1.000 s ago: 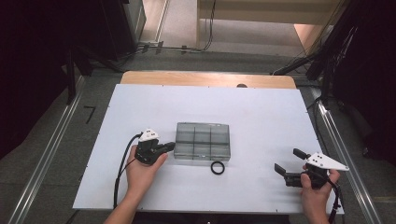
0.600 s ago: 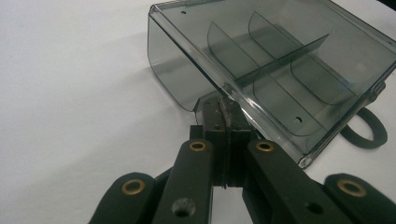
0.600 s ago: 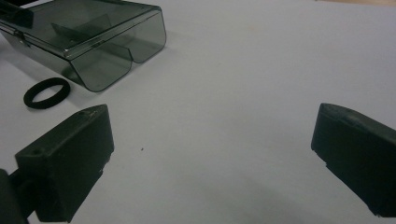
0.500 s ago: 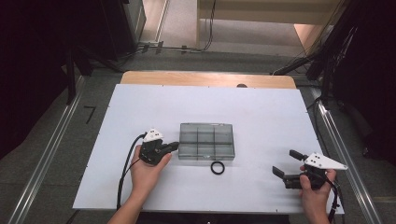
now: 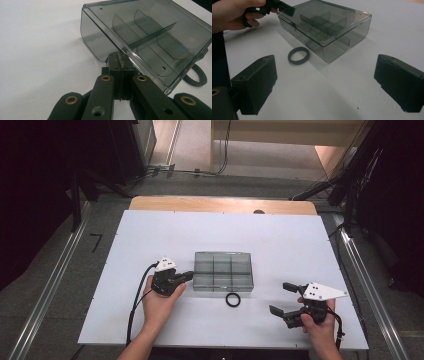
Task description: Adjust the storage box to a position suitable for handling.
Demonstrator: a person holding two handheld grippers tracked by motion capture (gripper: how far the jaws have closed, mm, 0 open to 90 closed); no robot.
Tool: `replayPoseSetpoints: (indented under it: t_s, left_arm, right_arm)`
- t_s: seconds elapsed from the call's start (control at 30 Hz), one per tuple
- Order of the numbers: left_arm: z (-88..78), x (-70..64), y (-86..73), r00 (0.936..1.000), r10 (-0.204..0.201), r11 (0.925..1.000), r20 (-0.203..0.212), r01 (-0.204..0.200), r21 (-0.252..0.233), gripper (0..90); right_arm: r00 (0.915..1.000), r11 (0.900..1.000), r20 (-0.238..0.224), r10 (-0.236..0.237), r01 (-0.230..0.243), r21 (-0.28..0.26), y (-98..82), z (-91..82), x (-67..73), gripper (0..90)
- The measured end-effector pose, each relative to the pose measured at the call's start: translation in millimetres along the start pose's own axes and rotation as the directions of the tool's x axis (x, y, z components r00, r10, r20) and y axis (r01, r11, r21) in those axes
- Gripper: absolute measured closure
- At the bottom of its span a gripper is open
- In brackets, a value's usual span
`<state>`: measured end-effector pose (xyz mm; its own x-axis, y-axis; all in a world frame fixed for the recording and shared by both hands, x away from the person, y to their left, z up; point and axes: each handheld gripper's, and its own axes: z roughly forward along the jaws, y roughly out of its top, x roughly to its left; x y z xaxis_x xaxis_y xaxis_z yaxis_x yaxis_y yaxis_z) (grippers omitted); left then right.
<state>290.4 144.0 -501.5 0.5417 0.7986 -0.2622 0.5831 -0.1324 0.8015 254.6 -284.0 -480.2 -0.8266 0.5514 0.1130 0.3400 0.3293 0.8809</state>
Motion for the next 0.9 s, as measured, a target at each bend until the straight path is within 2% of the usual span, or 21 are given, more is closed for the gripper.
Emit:
replayPoseSetpoints:
  t_s: [0.33, 0.6, 0.63, 0.67, 0.7, 0.77, 0.87, 0.9]
  left_arm:
    - [2.0, -0.3, -1.0, 0.9999, -0.011, 0.9998, 0.008, 0.012, -0.013, 90.0]
    - [-0.8, 1.3, -1.1, 0.9997, 0.009, 0.9999, 0.024, -0.009, -0.007, 89.8]
    - [-2.2, 1.9, -0.8, 0.9997, 0.013, 0.9999, 0.019, -0.013, -0.002, 88.5]
    - [-3.7, 2.1, -0.5, 0.9998, 0.014, 0.9999, 0.013, -0.013, -0.004, 79.4]
    - [-6.1, 3.0, -0.2, 0.9997, 0.021, 0.9997, 0.011, -0.021, -0.009, 74.8]
    - [-11.8, 5.0, 0.6, 0.9996, 0.026, 0.9994, -0.006, -0.026, -0.023, 71.0]
    - [-20.8, 11.7, 1.2, 0.9999, 0.011, 0.9987, -0.001, -0.011, -0.049, 62.2]
    - [-23.6, 13.5, 0.8, 0.9998, 0.014, 0.9980, 0.013, -0.013, -0.062, 58.6]
  right_arm:
    - [0.9995, 1.000, -0.032, -0.002, 0.002, 0.016, 15.5, 16.8, -2.5, 3.6]
    - [0.9996, 1.000, -0.029, -0.009, 0.009, 0.012, 32.3, 31.2, -7.3, 3.7]
    - [0.9996, 1.000, -0.028, -0.006, 0.006, 0.011, 34.1, 32.7, -8.4, 3.8]
    - [0.9996, 1.000, -0.027, 0.000, 0.000, 0.010, 36.1, 33.9, -9.7, 3.9]
    - [0.9997, 1.000, -0.025, 0.002, -0.002, 0.007, 38.4, 35.1, -11.3, 4.1]
    - [0.9997, 1.000, -0.025, 0.009, -0.009, 0.007, 43.3, 36.8, -14.3, 4.2]
    - [0.9998, 1.000, -0.017, 0.014, -0.014, -0.004, 48.6, 36.6, -18.0, 7.6]
    - [0.9997, 1.000, -0.014, 0.018, -0.019, -0.007, 49.2, 36.4, -19.6, 10.2]
